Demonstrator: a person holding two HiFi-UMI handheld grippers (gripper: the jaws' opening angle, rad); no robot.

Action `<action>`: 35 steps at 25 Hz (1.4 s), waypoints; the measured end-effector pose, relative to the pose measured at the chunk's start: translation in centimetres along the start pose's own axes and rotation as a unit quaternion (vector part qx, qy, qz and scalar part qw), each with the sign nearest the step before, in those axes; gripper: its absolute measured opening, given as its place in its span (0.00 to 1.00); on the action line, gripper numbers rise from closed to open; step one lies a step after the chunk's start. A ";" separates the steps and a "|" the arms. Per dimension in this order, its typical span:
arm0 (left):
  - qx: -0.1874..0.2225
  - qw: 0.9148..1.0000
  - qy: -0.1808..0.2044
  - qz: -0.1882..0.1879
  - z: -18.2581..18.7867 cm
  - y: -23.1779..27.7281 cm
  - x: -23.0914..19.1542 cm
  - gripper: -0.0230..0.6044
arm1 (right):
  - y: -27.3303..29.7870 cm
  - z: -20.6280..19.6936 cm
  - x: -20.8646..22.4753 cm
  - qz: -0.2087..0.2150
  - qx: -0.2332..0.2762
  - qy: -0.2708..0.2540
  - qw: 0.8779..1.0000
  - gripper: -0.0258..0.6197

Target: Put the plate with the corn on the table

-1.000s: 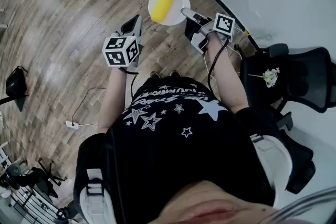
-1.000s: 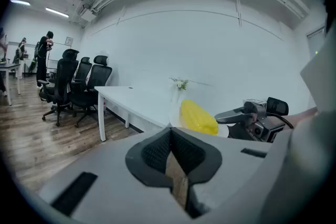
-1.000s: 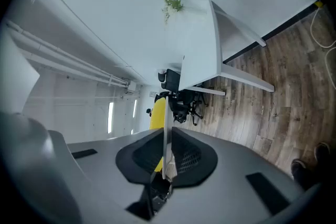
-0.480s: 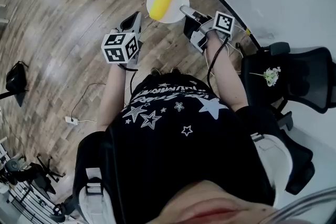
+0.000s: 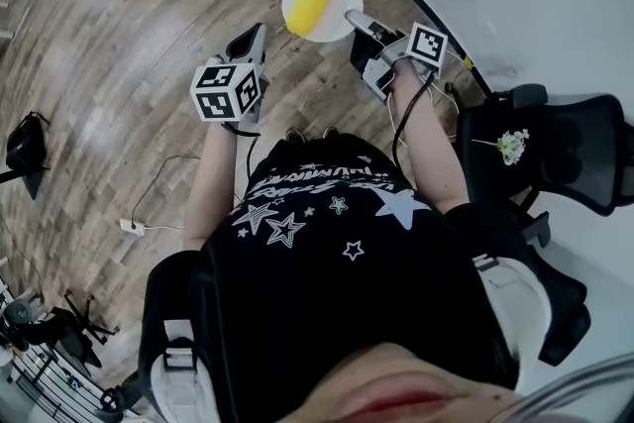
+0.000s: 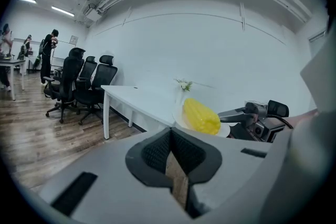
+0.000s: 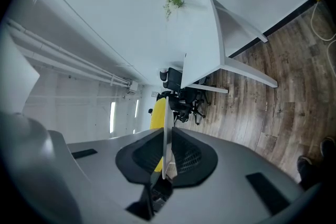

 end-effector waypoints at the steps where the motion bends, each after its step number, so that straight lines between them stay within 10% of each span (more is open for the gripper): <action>1: 0.002 1.000 0.000 -0.001 0.0 -0.4 -0.5 0.05 | 0.4 -0.3 -0.1 0.003 0.002 -0.002 1.000 0.09; 19: -0.016 1.000 -0.001 -0.002 1.0 2.6 -8.1 0.05 | 7.3 2.8 1.6 0.008 0.029 0.022 0.999 0.09; 35: -0.041 0.999 -0.005 -0.023 7.5 18.6 -12.9 0.05 | 16.8 17.8 4.6 0.008 0.023 0.025 0.999 0.09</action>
Point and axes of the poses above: the fingertips, and each gripper's own axes: y forward along the fingers, x to its right, z out of its top, the point moved 2 cm from there along -y, backward along the fingers
